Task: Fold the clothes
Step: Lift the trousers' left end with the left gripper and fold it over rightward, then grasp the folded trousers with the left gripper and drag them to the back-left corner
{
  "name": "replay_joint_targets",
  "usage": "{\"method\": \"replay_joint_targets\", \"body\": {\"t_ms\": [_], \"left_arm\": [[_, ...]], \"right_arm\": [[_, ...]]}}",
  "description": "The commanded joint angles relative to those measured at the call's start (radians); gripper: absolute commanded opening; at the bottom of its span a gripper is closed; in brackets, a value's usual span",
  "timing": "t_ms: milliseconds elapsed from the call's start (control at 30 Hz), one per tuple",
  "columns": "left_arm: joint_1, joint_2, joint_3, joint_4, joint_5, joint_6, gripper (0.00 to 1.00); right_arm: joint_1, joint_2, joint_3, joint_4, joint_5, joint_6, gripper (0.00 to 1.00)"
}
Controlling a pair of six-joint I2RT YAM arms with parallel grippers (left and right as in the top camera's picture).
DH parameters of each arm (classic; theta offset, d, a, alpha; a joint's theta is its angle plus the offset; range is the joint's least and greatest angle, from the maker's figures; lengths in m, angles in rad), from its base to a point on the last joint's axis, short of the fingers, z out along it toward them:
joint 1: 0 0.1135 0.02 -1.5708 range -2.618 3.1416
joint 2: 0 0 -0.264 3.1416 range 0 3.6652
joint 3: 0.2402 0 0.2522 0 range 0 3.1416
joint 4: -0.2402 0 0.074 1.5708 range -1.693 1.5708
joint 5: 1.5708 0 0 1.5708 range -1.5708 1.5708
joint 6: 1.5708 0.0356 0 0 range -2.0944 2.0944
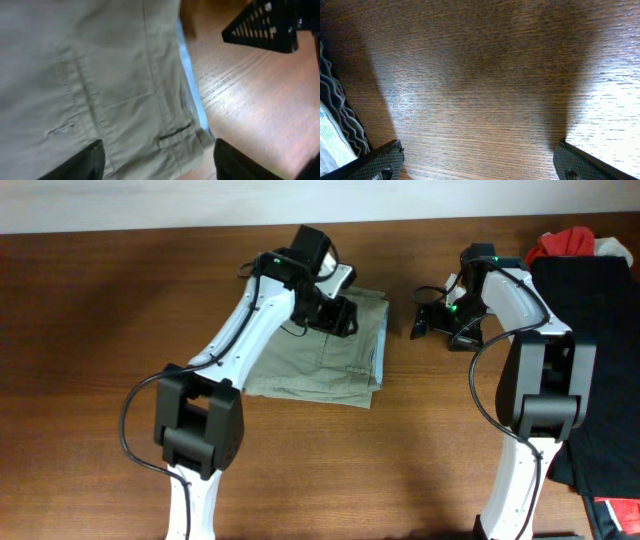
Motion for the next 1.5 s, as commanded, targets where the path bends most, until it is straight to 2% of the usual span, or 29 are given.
{"method": "replay_joint_targets", "body": {"t_ms": [0, 33, 67, 100, 167, 233, 300, 333, 433, 600, 733, 800, 833, 867, 933, 1033, 1133, 1233, 1300, 1400, 1467], "left_arm": [[0.097, -0.006, 0.030, -0.056, -0.111, -0.001, 0.64], [0.144, -0.006, 0.030, -0.078, -0.187, 0.000, 0.64], [0.175, -0.006, 0.030, -0.089, -0.201, 0.004, 0.76], [0.224, -0.006, 0.029, -0.099, -0.197, 0.032, 0.99], [0.300, -0.005, 0.026, -0.100, -0.163, 0.084, 0.99], [0.372, 0.005, 0.018, -0.104, -0.031, 0.183, 0.99], [0.422, 0.043, 0.018, -0.138, 0.073, 0.223, 0.99], [0.431, 0.064, 0.018, -0.145, 0.094, 0.224, 0.99], [0.432, 0.145, 0.018, -0.159, 0.228, 0.327, 0.99], [0.401, 0.223, 0.018, -0.167, 0.230, 0.327, 0.98], [0.389, 0.245, 0.018, -0.150, 0.231, 0.327, 0.61], [0.389, 0.247, 0.018, -0.098, 0.219, 0.305, 0.20], [0.393, 0.247, 0.018, -0.058, 0.182, 0.254, 0.07], [0.399, 0.247, 0.018, -0.030, 0.150, 0.208, 0.01], [0.439, 0.247, 0.018, 0.064, 0.066, 0.064, 0.01], [0.542, 0.247, 0.018, 0.165, -0.002, -0.061, 0.01], [0.711, 0.247, 0.018, 0.227, -0.131, -0.203, 0.01], [0.878, 0.247, 0.018, 0.254, -0.148, -0.301, 0.01], [1.051, 0.247, 0.018, 0.262, -0.143, -0.479, 0.01], [1.170, 0.247, 0.018, 0.261, -0.087, -0.509, 0.01], [1.205, 0.248, 0.018, 0.253, -0.056, -0.514, 0.01]], "right_arm": [[0.002, 0.031, 0.005, 0.008, 0.006, -0.001, 0.99], [0.002, 0.031, 0.005, 0.008, 0.006, -0.001, 0.99], [0.002, 0.031, 0.005, 0.008, 0.006, -0.001, 0.99], [0.002, 0.031, 0.005, 0.008, 0.006, -0.001, 0.99], [0.002, 0.031, 0.005, 0.008, 0.006, -0.001, 0.99], [0.002, 0.031, 0.005, 0.008, 0.006, -0.001, 0.99], [0.002, 0.031, 0.005, 0.008, 0.006, -0.001, 0.99], [0.002, 0.031, 0.005, 0.008, 0.006, -0.001, 0.99], [0.002, 0.031, 0.005, 0.008, 0.006, -0.001, 0.99], [0.002, 0.031, 0.005, 0.008, 0.006, -0.001, 0.99], [0.002, 0.031, 0.005, 0.008, 0.006, -0.001, 0.99], [0.002, 0.031, 0.005, 0.008, 0.006, -0.001, 0.98], [0.002, 0.031, 0.005, 0.008, 0.006, -0.001, 0.99], [0.002, 0.031, 0.005, 0.008, 0.006, -0.001, 0.99], [0.002, 0.031, 0.005, 0.008, 0.006, -0.001, 0.99], [0.002, 0.031, 0.005, 0.008, 0.006, -0.001, 0.99], [0.002, 0.031, 0.005, 0.008, 0.006, -0.001, 0.99], [0.002, 0.031, 0.005, 0.008, 0.006, -0.001, 0.99], [0.002, 0.031, 0.005, 0.008, 0.006, -0.001, 0.99], [0.002, 0.031, 0.005, 0.008, 0.006, -0.001, 0.99], [0.002, 0.031, 0.005, 0.008, 0.006, -0.001, 0.99]]}}
